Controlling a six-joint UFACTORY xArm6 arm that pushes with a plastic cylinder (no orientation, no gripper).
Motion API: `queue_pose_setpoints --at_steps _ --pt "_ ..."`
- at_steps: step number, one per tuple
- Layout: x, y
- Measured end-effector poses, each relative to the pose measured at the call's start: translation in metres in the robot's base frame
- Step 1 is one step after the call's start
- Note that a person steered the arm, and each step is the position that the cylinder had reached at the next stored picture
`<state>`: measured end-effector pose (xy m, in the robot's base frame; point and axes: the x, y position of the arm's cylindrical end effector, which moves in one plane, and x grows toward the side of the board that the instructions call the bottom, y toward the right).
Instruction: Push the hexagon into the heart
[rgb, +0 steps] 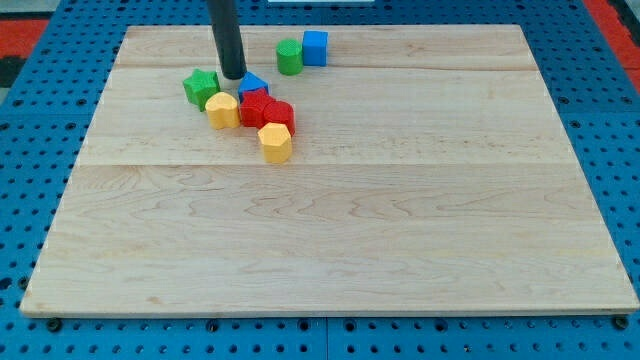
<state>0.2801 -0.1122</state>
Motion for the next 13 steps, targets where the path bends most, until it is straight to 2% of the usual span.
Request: queue_pose_setpoints --at_steps 1,3,4,5,6,7,8,10,11,13 --pt "0.005 0.066" --pt "0.067 0.143" --pt "0.105 0.137" --pt "0.101 0.080" --pt "0.102 0.054" --pt "0.130 0.108" --pt "0.147 0.104" --pt "0.160 -0.030" --pt "0.172 -0.013" --pt "0.184 -0.035"
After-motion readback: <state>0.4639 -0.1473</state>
